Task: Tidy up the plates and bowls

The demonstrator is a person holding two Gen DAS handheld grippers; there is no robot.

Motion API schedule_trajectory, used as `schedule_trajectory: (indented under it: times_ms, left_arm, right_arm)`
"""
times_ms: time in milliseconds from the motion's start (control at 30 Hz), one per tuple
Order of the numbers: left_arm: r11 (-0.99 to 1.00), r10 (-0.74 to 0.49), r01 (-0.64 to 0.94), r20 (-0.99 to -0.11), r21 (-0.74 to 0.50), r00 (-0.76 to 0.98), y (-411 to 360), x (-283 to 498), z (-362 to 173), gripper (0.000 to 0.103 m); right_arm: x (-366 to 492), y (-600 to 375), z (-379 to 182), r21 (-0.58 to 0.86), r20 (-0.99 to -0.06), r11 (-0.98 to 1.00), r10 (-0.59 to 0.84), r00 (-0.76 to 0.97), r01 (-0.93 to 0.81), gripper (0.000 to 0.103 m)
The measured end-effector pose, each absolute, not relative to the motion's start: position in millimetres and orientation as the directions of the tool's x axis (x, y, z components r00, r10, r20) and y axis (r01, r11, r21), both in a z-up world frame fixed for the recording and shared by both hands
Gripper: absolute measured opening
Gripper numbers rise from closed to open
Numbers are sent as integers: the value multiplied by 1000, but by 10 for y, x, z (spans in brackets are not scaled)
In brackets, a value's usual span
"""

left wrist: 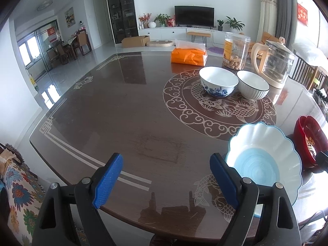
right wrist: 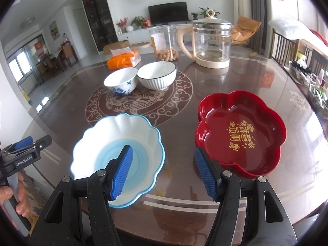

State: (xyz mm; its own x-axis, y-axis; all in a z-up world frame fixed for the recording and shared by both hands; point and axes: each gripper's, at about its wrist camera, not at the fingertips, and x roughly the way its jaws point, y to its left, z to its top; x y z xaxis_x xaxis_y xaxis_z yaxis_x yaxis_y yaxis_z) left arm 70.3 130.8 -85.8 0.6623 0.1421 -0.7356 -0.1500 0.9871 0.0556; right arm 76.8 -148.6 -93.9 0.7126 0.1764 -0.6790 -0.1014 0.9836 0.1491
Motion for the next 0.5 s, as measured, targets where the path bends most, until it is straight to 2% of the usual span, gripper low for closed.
schedule_trajectory:
  times_ms: [500]
  left_arm:
    - [985, 167, -144, -716, 94, 678, 1243, 676, -783, 86]
  right_arm:
    - [773, -1480, -936, 141, -681, 985, 172, 711, -103, 67]
